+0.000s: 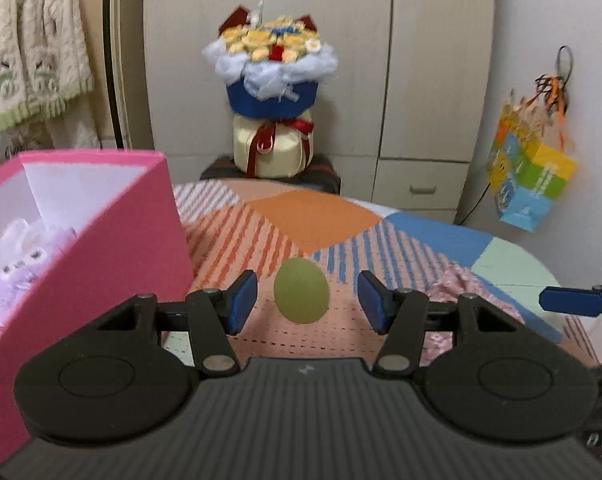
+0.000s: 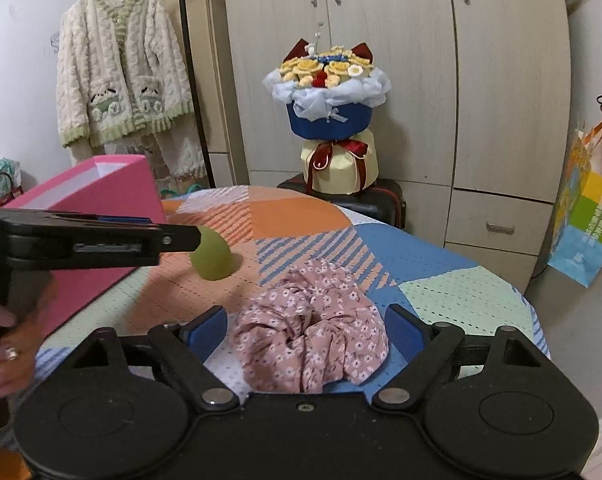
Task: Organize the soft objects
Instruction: 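Grasp the green egg sponge with the left gripper while the right gripper grasps the pink scrunchie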
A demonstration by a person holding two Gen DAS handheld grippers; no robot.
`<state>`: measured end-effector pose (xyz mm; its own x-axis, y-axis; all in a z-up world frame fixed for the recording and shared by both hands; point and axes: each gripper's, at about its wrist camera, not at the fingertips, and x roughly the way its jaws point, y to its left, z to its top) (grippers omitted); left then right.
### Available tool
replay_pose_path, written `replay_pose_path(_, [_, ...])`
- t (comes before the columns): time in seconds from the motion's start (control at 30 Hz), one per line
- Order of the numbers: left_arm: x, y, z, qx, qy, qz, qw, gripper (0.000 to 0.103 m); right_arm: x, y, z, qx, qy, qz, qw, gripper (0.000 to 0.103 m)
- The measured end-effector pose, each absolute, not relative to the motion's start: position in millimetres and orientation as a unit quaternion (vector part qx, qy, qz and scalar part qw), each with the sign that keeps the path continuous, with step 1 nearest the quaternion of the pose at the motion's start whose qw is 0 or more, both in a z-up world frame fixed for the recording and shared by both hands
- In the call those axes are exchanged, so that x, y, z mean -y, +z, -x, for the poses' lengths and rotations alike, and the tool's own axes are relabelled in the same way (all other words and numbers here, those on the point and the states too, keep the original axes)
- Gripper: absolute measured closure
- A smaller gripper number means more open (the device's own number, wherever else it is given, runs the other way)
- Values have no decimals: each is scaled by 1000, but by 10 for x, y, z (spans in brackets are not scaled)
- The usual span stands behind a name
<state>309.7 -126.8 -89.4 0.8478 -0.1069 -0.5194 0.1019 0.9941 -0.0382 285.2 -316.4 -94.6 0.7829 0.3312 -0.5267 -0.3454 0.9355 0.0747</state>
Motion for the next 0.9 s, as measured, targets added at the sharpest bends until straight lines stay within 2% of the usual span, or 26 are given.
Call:
replay_pose_path(0.47, [1354,-1160,-3418,-282,8,4,959,49,3165,-1228,-3143,-333,173,-13,927,9])
replay_pose_path(0.53, [1361,-1163,-3413,-278,7,3,960,55,3158,-1235,-3143,-330,173,-15,928,9])
replay_pose_path(0.57, [1377,-1165,-3401,-275,5,-3,961,61,3150,-1238,-3140,-329,171,-14,928,11])
replay_pose_path(0.6, [1390,-1166,-3392,-274,1,-6,962,68,3143,-1240,-3141,-327,169,-9,930,18])
replay_pose_path(0.63, [1400,-1164,-3384,-273,-3,-7,962,68,3112,-1241,-3120,-323,166,6,932,22])
replay_pose_path(0.7, [1419,-1164,-3365,-273,-4,-15,962,69,3053,-1238,-3057,-310,154,41,937,43])
replay_pose_path(0.73, [1420,-1163,-3358,-271,-5,-16,962,70,3027,-1237,-3024,-305,152,49,939,48])
replay_pose_path(0.8, [1406,-1159,-3331,-269,-8,-15,963,70,2991,-1224,-2953,-299,160,52,939,72])
replay_pose_path(0.9, [1371,-1123,-3273,-264,-16,-5,964,70,2932,-1206,-2846,-289,149,67,943,84])
